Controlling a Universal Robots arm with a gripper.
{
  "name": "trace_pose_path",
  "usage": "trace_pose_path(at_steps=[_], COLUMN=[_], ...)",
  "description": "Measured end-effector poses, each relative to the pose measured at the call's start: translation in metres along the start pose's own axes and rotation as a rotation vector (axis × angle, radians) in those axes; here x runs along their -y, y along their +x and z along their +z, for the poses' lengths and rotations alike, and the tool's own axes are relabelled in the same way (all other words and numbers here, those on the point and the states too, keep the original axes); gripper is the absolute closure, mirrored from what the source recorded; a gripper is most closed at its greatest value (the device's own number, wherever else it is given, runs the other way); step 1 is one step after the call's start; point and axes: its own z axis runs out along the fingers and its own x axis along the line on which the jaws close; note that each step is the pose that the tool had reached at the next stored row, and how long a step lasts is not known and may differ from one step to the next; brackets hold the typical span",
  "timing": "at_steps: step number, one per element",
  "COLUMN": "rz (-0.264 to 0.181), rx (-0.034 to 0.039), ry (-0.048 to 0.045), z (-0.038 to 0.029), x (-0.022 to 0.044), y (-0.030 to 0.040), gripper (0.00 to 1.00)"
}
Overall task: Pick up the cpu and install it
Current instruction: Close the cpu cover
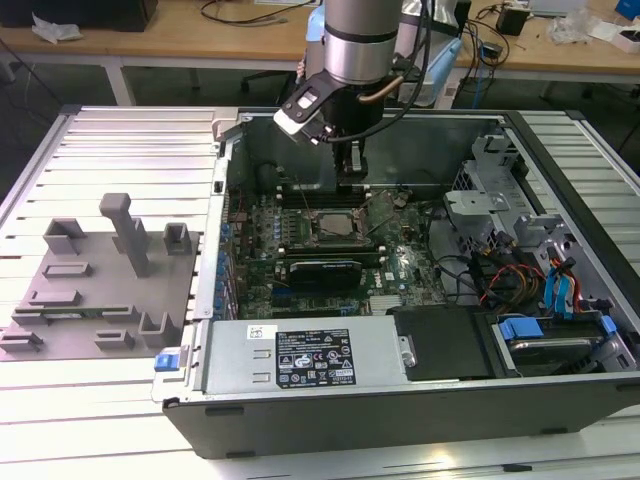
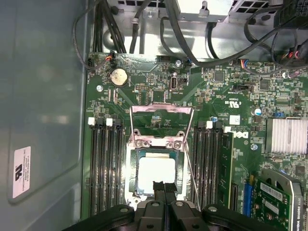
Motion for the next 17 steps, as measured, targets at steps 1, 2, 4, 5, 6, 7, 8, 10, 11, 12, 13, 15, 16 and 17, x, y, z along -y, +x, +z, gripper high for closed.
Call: trace_pose_path(at_steps=[1, 2, 4, 5, 6, 7, 8, 10, 11, 12, 13, 15, 16, 17], rz=[0.000, 0.000, 0.000, 0.000, 0.000, 0.000, 0.000, 0.000, 0.000, 0.000, 0.000, 0.000, 0.000, 0.000], rx=[0.0004, 0.0004, 0.0003, 0.0002, 0.0003, 0.0003, 0.0003, 0.0003, 0.0003, 0.0001, 0.0002, 0.0002, 0.0003, 0.0003], ry=[0.0002, 0.0002, 0.0001, 0.0001, 0.0003, 0.0003, 0.0004, 0.0006, 0.0007, 0.0007, 0.0008, 0.0008, 0.0008, 0.0008], z=[-0.0001, -0.0001, 0.0000, 0.0000, 0.0001, 0.0001, 0.0002, 0.0002, 0.0003, 0.0005, 0.0005, 0.0006, 0.0006, 0.0007], x=[-0.0014, -0.0027, -0.0073, -0.0100, -0.0135, -0.0164, -0.0189, -0.0244, -0.0302, -0.0368, -0.0408, -0.0474, -0.0509, -0.0564], y=[-0.0001, -0.0002, -0.0004, -0.0005, -0.0008, -0.0009, -0.0010, -0.0013, -0.0016, -0.0019, -0.0022, -0.0026, -0.0028, -0.0032], gripper=[0.89, 0.89, 0.89, 0.89, 0.89, 0.89, 0.89, 0.89, 0.89, 0.89, 0.89, 0.89, 0.89, 0.89])
